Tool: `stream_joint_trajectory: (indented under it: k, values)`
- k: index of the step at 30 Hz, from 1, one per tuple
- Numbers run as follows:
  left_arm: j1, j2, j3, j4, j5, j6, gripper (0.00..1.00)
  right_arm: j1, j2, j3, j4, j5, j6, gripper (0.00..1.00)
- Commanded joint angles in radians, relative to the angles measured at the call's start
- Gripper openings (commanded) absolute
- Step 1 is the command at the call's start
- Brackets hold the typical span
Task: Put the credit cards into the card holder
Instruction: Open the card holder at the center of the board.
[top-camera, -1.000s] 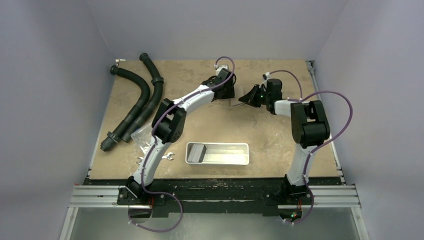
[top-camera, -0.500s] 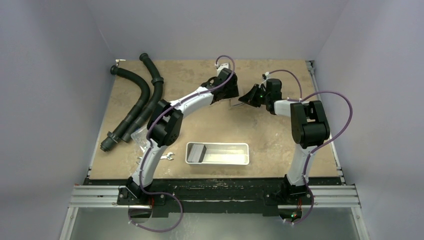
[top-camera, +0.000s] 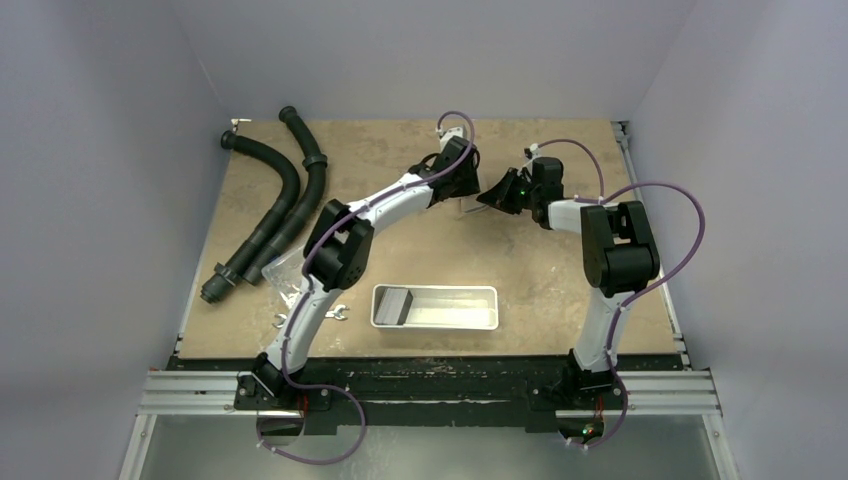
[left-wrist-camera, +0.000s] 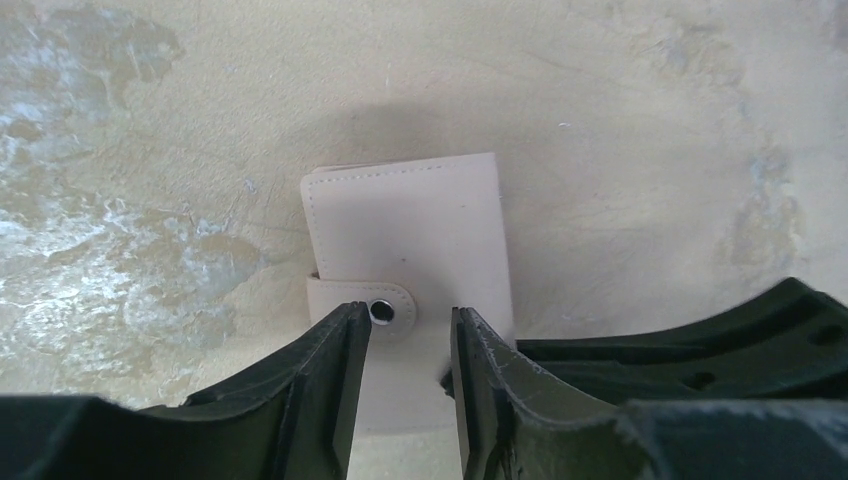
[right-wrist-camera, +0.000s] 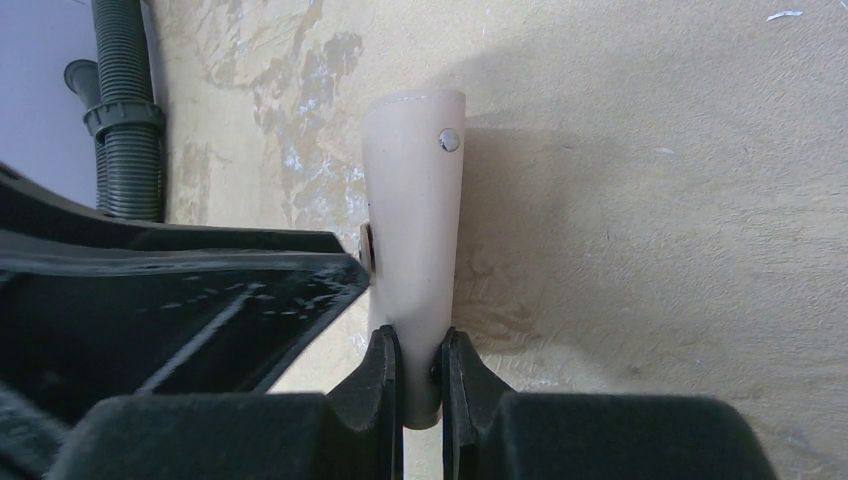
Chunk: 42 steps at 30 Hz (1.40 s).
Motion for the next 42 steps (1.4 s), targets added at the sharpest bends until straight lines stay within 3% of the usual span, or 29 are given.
stream_joint_trajectory:
  k: [1, 14, 18, 21, 25, 27, 30, 33, 34, 37, 38, 42]
  values:
    - [0.003, 0.045, 0.053, -0.023, 0.005, 0.007, 0.39, 0.011, -0.023, 0.012, -0.007, 0.032, -0.039, 0.0]
    - [0.051, 0.048, -0.007, -0.078, -0.015, 0.009, 0.19, 0.009, -0.025, -0.001, 0.011, 0.002, -0.013, 0.0]
    - [0.064, 0.016, -0.036, -0.046, 0.02, 0.04, 0.04, 0.008, -0.019, -0.001, 0.012, 0.001, -0.007, 0.0]
    - [0.107, -0.039, -0.12, 0.035, 0.15, 0.044, 0.0, -0.007, -0.012, -0.012, 0.032, -0.023, 0.024, 0.0]
    - [0.206, -0.116, -0.35, 0.344, 0.413, -0.083, 0.0, -0.051, 0.017, -0.064, 0.167, -0.148, 0.144, 0.0]
    - [0.225, -0.116, -0.389, 0.411, 0.486, -0.12, 0.0, -0.063, 0.044, -0.085, 0.251, -0.196, 0.219, 0.0]
    - [0.227, -0.106, -0.399, 0.422, 0.514, -0.122, 0.0, -0.067, 0.072, -0.101, 0.323, -0.241, 0.275, 0.0]
    - [0.205, -0.145, -0.415, 0.431, 0.485, -0.072, 0.0, -0.066, 0.06, -0.096, 0.279, -0.212, 0.238, 0.0]
    - [0.186, -0.164, -0.401, 0.384, 0.412, -0.014, 0.05, -0.066, 0.05, -0.089, 0.25, -0.192, 0.217, 0.0]
    - [0.12, -0.184, -0.321, 0.219, 0.202, 0.113, 0.4, -0.066, 0.032, -0.066, 0.166, -0.138, 0.143, 0.0]
    - [0.107, -0.181, -0.3, 0.196, 0.171, 0.125, 0.46, -0.067, 0.026, -0.06, 0.145, -0.113, 0.127, 0.0]
    - [0.067, -0.162, -0.224, 0.129, 0.046, 0.138, 0.56, -0.064, 0.021, -0.056, 0.119, -0.089, 0.104, 0.0]
